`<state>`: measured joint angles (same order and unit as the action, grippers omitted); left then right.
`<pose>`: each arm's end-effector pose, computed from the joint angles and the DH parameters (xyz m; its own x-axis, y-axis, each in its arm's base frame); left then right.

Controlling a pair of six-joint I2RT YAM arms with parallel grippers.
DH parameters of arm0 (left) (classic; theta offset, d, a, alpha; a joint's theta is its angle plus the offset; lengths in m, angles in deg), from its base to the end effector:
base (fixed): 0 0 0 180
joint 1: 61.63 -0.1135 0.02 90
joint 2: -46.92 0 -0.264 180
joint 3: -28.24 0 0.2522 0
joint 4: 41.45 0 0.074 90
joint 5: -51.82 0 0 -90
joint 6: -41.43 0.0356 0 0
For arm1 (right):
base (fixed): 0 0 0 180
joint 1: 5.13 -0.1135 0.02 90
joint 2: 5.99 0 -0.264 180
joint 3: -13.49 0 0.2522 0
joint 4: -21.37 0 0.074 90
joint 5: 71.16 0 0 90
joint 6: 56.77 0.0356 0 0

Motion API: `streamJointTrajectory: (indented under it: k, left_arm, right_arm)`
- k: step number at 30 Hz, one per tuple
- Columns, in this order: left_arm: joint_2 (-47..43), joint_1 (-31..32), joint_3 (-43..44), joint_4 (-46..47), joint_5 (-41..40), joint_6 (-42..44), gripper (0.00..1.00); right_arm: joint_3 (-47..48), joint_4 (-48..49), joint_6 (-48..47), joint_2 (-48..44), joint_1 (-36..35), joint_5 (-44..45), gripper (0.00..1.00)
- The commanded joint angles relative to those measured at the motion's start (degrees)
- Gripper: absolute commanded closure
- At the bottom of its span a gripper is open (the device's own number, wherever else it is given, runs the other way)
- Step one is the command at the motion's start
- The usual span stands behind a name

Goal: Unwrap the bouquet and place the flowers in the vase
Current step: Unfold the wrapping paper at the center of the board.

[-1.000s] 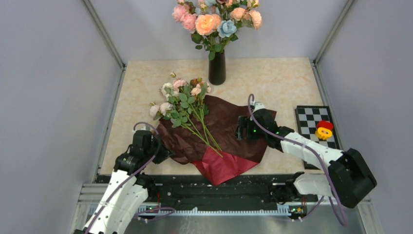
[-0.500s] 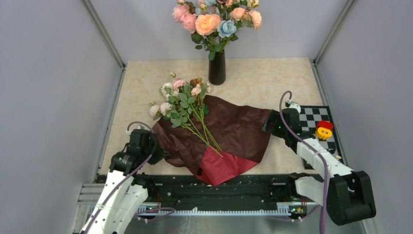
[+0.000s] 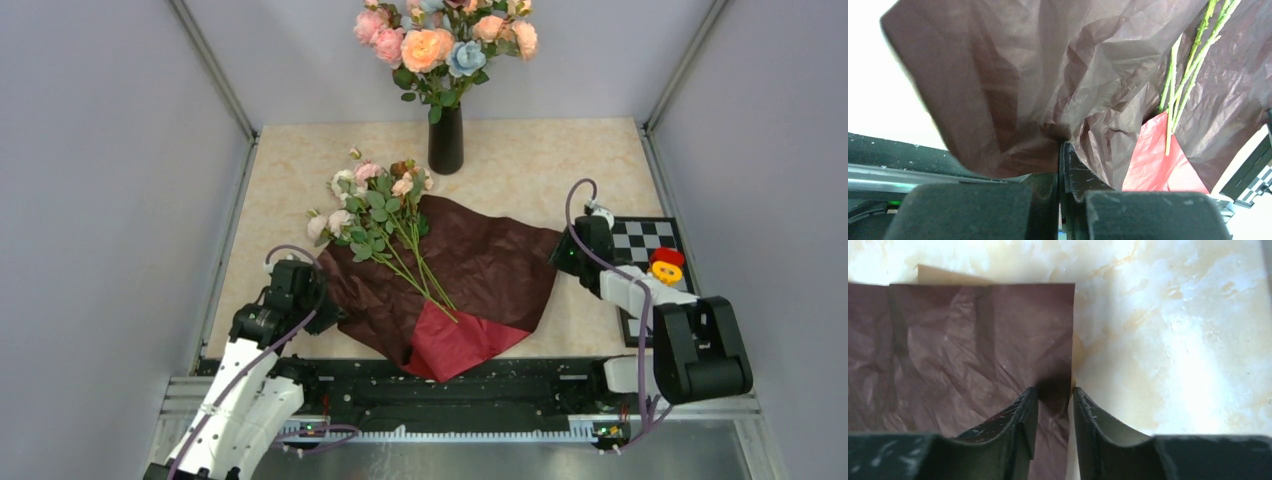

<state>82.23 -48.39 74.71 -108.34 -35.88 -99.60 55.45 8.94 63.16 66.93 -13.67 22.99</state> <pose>0.1103 -0.0274 0.2244 -0.7009 -0.6331 -0.3284 -0.4677 0.7556 -0.4586 0.2360 0.0328 0.1609 -0.6367 0.4076 -0.6546 0.2557 0.9124 0.3195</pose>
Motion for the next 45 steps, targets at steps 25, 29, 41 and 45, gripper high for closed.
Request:
streamJointTrajectory:
  k: [25,29,41,45]
  left_arm:
    - [0.2,-0.1,1.2,-8.0,2.0,0.8,0.99]
    - [-0.6,0.0,1.3,-8.3,2.9,0.4,0.97]
    - [0.0,0.0,6.6,-9.6,4.4,4.4,0.26]
    - [1.4,0.0,11.9,-10.9,2.7,6.7,0.12]
  right_arm:
    - [22.1,10.1,2.3,23.7,8.2,1.6,1.0]
    - [22.1,10.3,2.3,23.9,8.2,1.8,1.0]
    - [22.9,9.3,1.2,22.9,8.2,-0.2,0.78]
    - [22.9,8.0,-1.1,20.0,8.3,0.8,0.5]
